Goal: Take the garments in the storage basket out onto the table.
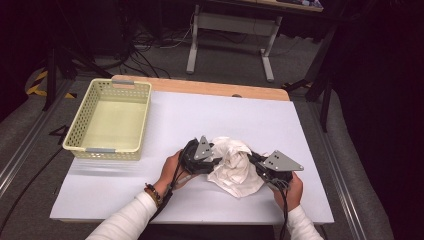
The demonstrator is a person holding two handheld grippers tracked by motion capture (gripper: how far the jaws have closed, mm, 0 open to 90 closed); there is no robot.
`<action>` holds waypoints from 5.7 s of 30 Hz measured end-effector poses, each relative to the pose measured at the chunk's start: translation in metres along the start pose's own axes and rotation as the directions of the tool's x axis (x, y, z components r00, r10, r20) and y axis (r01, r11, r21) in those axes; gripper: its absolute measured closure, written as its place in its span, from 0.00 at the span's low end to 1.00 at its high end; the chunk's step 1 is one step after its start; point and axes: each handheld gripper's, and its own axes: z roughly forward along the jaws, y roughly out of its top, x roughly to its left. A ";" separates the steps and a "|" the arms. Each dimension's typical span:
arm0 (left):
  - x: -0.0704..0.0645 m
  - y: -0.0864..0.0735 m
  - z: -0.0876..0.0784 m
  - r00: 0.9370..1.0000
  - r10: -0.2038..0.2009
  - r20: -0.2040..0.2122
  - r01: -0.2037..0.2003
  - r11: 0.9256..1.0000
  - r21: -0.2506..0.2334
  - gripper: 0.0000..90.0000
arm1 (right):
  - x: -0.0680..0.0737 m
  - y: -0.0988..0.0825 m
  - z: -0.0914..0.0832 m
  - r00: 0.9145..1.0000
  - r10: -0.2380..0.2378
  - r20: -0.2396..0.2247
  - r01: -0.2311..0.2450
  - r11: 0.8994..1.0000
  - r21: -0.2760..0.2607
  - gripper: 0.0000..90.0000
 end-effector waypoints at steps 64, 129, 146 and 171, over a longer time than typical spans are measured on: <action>-0.034 -0.020 -0.022 0.990 -0.016 0.143 0.004 0.997 0.082 0.45 | 0.006 0.007 0.009 0.995 -0.047 -0.088 0.050 0.998 0.030 0.40; -0.016 -0.025 0.003 0.987 -0.008 0.163 -0.026 0.978 0.208 0.95 | -0.004 -0.016 0.052 0.997 -0.025 -0.078 0.038 0.983 0.178 0.95; 0.011 0.000 -0.064 0.997 0.072 -0.017 -0.071 0.996 0.047 0.96 | -0.018 -0.004 -0.019 0.992 0.117 0.039 -0.116 0.993 -0.017 0.97; -0.054 -0.019 -0.035 0.969 0.064 0.238 -0.095 0.988 0.122 0.49 | 0.008 -0.027 -0.015 0.991 0.119 -0.058 -0.117 0.993 0.032 0.47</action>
